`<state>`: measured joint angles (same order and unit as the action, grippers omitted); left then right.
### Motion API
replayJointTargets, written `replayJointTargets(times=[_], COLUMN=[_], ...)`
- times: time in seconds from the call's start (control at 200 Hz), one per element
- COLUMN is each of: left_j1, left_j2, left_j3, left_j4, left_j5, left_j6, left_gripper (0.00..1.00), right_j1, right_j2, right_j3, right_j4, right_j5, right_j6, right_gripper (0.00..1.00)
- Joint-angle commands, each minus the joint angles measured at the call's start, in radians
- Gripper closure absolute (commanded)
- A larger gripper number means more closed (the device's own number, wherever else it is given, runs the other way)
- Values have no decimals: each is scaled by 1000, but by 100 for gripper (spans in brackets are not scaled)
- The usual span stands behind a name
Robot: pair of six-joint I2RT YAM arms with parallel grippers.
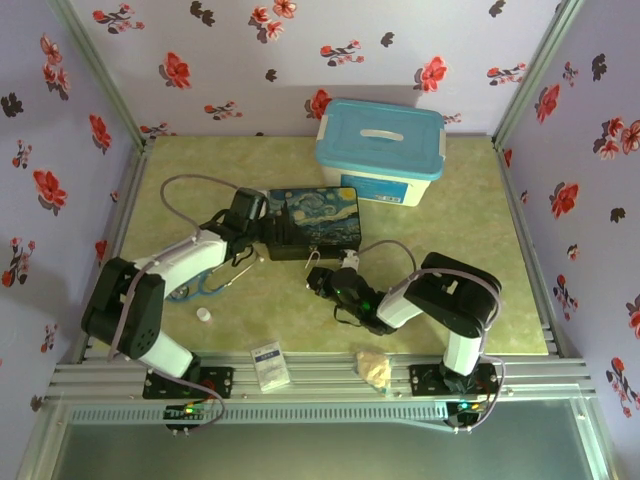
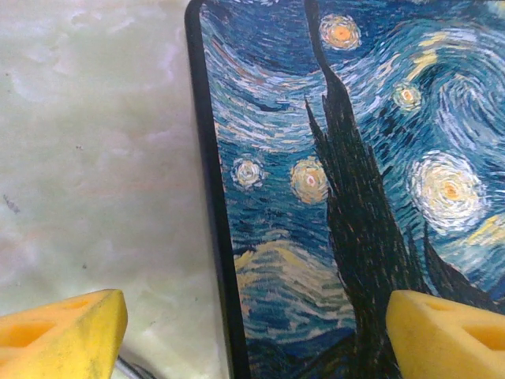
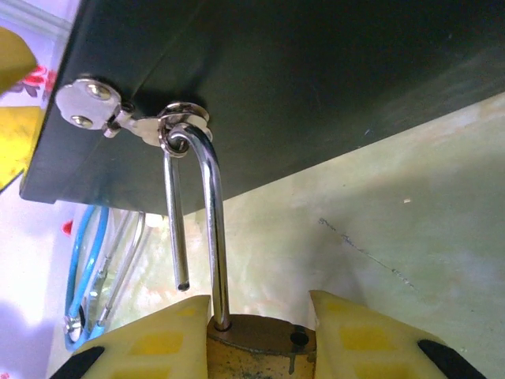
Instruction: Unlock the padlock with the key
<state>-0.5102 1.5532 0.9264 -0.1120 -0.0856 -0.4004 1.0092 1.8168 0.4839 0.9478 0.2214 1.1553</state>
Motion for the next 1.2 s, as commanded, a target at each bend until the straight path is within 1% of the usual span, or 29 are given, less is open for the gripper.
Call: replayJointTargets(times=[0.0,0.035,0.085,0.125,0.29,0.405,0.5,0.615,0.67,0.73,0.8,0.835,0.88,0.985,1.045,1.08,1.135,1.195], left_j1=[7,7,7,7,7,7,9,11,22,46,77,87,96,98,95,90,90,90], left_j2=[33,41,52,57,71,67,73,77,66,52,55,64,82,138,165,178,191,190], left_j3=[29,22,16,9,-28,-68,-88,-95,-92,-83,-62,-47,-24,10,4,3,-3,-21], left_j4=[32,45,47,51,71,113,139,158,175,200,248,268,288,338,379,378,370,371], left_j5=[3,12,16,17,15,15,17,33,72,142,244,284,315,344,364,364,362,355], left_j6=[69,68,69,73,110,127,127,121,91,34,-51,-89,-126,-170,-189,-189,-180,-168], left_gripper=[19,19,24,27,30,35,35,34,33,31,25,23,23,23,27,32,35,44], right_j1=[15,20,22,23,30,52,66,78,81,88,98,101,100,101,101,101,100,101], right_j2=[63,62,62,66,105,89,74,84,97,109,121,131,140,158,158,156,153,156], right_j3=[-21,-21,-24,-25,-11,14,5,7,21,29,32,33,35,35,34,33,30,25], right_j4=[-60,-57,-55,-49,9,-34,-47,-27,-28,-29,-25,-18,-14,12,8,4,4,13], right_j5=[76,96,106,147,210,278,358,417,420,430,451,456,457,453,454,460,474,499], right_j6=[91,100,119,139,211,230,265,295,298,309,324,326,335,346,346,344,356,380], right_gripper=[80,80,80,80,81,82,82,83,83,83,83,83,83,83,83,83,83,84])
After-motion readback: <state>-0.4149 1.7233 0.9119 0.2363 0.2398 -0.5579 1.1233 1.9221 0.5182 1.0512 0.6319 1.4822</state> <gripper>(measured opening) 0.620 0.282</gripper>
